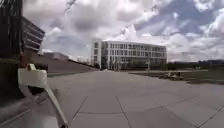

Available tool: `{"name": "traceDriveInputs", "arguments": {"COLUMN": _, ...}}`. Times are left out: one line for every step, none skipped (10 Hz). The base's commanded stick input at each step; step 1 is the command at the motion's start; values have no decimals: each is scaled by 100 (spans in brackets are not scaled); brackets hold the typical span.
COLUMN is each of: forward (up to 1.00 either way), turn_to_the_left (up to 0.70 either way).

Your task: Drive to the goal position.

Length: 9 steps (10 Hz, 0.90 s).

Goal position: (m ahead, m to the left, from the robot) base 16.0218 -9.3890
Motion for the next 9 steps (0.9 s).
{"name": "traceDriveInputs", "arguments": {"forward": 70, "turn_to_the_left": -21}}
{"name": "traceDriveInputs", "arguments": {"forward": 70, "turn_to_the_left": -21}}
{"name": "traceDriveInputs", "arguments": {"forward": 70, "turn_to_the_left": -21}}
{"name": "traceDriveInputs", "arguments": {"forward": 70, "turn_to_the_left": -21}}
{"name": "traceDriveInputs", "arguments": {"forward": 70, "turn_to_the_left": -21}}
{"name": "traceDriveInputs", "arguments": {"forward": 70, "turn_to_the_left": -21}}
{"name": "traceDriveInputs", "arguments": {"forward": 70, "turn_to_the_left": -21}}
{"name": "traceDriveInputs", "arguments": {"forward": 70, "turn_to_the_left": -14}}
{"name": "traceDriveInputs", "arguments": {"forward": 70, "turn_to_the_left": -11}}
